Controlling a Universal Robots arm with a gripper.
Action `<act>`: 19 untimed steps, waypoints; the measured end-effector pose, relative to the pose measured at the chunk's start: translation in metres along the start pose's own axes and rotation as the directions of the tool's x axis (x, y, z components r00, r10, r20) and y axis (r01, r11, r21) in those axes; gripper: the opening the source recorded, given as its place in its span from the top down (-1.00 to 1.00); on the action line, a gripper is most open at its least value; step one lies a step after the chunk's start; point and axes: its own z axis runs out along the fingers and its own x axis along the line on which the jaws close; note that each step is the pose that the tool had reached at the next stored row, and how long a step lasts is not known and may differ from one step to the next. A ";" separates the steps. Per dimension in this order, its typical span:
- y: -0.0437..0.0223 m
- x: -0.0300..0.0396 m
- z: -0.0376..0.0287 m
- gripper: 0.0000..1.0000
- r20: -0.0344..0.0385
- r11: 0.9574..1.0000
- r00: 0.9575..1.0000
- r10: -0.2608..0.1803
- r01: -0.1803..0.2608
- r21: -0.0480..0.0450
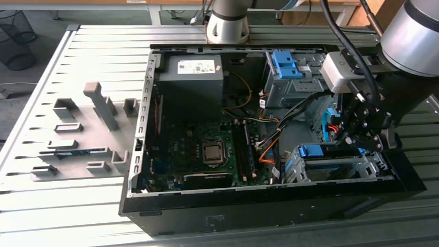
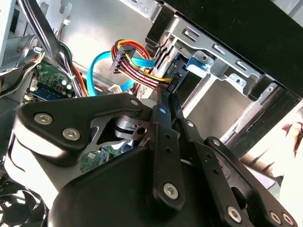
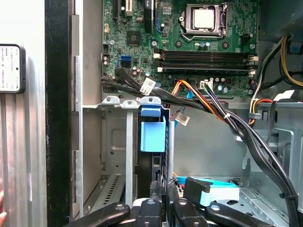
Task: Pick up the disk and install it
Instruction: 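Insert the first disk wire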
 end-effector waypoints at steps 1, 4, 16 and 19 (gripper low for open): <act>0.0000 0.0003 0.0000 0.68 0.000 1.000 1.000 0.000 0.000 0.000; 0.0000 0.0008 0.0001 0.68 0.000 1.000 1.000 0.000 0.000 0.000; 0.0000 0.0014 0.0009 0.68 0.000 1.000 1.000 0.002 -0.002 0.000; 0.0000 0.0014 0.0005 0.68 0.000 1.000 1.000 0.003 -0.003 0.000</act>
